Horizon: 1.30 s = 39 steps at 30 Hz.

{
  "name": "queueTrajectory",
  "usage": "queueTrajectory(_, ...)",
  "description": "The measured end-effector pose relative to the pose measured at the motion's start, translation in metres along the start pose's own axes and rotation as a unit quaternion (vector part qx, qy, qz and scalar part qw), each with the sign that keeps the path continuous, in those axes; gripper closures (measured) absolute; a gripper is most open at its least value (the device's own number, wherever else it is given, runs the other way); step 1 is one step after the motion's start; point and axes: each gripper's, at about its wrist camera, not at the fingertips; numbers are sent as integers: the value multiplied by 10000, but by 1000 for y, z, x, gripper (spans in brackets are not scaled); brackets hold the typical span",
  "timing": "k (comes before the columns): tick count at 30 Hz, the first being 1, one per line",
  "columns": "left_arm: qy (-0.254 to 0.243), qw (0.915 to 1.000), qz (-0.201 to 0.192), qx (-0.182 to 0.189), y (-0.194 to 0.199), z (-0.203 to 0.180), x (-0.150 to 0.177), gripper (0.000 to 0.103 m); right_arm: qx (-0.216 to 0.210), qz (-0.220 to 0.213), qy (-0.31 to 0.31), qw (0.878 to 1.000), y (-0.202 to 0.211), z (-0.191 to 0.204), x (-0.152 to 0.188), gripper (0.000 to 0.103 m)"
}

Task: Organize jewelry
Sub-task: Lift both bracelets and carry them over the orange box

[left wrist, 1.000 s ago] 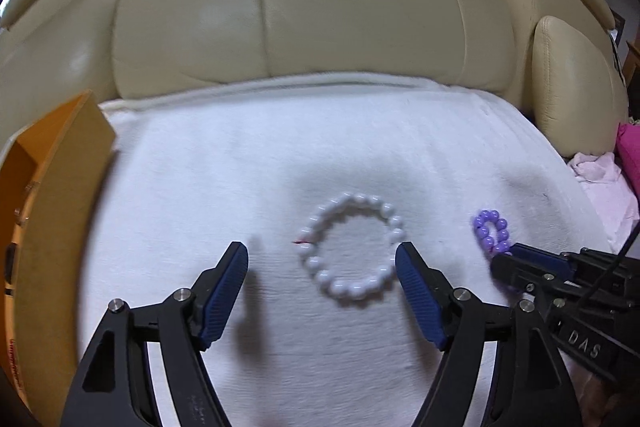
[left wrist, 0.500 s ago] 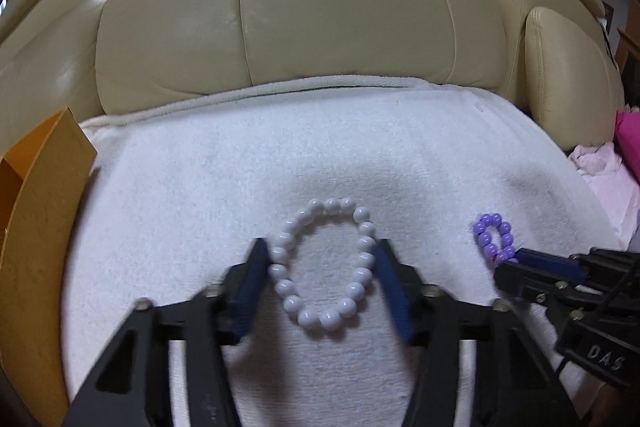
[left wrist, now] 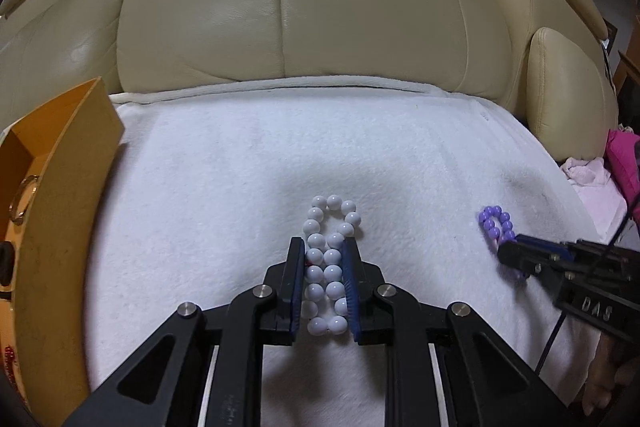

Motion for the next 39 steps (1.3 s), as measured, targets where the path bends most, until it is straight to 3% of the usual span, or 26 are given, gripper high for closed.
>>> queueTrajectory(1,1,10000,-33,24,5,4,1,93,-31,10,-26,10000,0,1,-1,81)
queueTrajectory(18,-6,9995,-276,179,51,30,11,94,-292,-602,258,9974,23,22,-2,81)
queueTrajectory(39,172,9930,-1165,7,119,25,11,94,-379,-913,528,9937,39,41,6,81)
Point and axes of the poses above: each gripper's, at about its wrist camera, not at the fingertips, and y roughly against the way its jaws point, z to its left, x to its underside, and after that the axes turned 2 degrees about y, right-handed
